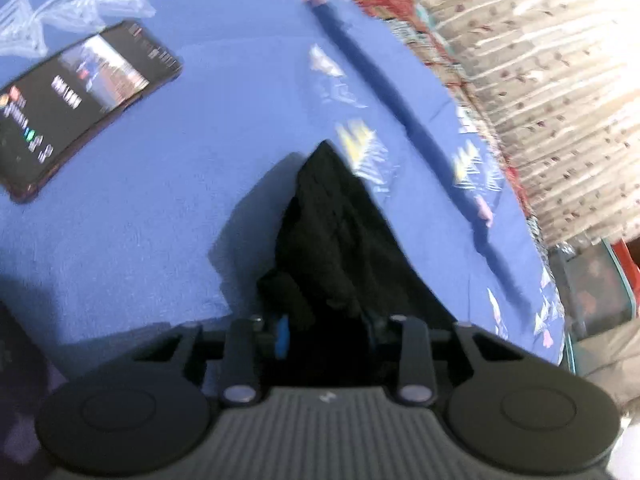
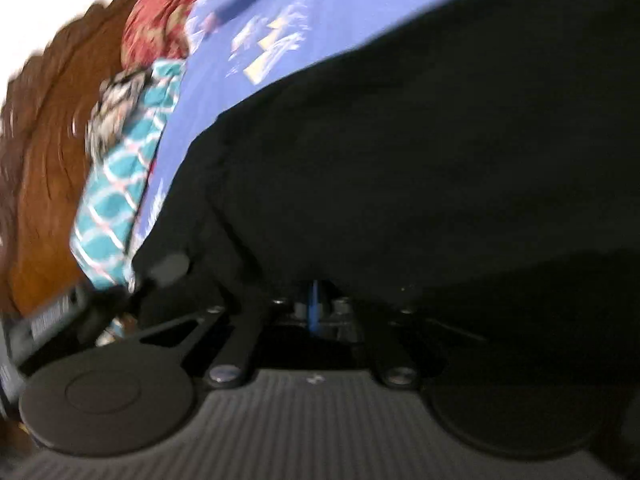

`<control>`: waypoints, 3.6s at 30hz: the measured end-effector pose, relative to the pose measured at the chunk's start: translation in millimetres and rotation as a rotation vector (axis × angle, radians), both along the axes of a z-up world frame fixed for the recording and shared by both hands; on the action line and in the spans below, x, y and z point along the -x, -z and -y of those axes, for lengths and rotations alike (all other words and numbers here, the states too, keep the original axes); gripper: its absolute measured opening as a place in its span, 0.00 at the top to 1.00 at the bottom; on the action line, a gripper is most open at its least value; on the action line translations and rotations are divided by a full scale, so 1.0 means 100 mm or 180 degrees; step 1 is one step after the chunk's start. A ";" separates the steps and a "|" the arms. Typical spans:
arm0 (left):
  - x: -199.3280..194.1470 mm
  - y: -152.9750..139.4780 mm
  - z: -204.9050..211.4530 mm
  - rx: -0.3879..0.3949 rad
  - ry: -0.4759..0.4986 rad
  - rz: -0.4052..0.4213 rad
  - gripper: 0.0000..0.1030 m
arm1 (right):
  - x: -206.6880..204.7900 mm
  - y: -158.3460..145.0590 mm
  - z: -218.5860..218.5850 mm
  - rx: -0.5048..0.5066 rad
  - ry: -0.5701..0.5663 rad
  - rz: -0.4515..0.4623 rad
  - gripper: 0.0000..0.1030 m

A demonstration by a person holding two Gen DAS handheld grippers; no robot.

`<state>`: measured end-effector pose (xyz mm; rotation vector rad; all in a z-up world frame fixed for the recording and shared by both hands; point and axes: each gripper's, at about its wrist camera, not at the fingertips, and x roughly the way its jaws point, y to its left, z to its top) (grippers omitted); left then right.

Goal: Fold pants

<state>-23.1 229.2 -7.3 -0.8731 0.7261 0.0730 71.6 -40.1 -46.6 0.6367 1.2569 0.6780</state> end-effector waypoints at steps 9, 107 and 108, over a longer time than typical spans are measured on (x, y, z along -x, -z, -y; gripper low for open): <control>-0.09 -0.75 1.26 -0.1259 0.1182 0.0750 0.72 | 0.14 -0.33 0.84 -0.0296 0.0566 0.0317 0.91; -0.60 -0.86 3.00 -0.1149 0.2313 0.0329 0.21 | 1.35 -0.57 3.23 0.0922 0.2357 0.1488 0.82; -0.62 -0.98 3.03 -0.1106 0.2311 0.0406 0.18 | 1.36 -0.67 3.13 0.0915 0.2250 0.1632 0.82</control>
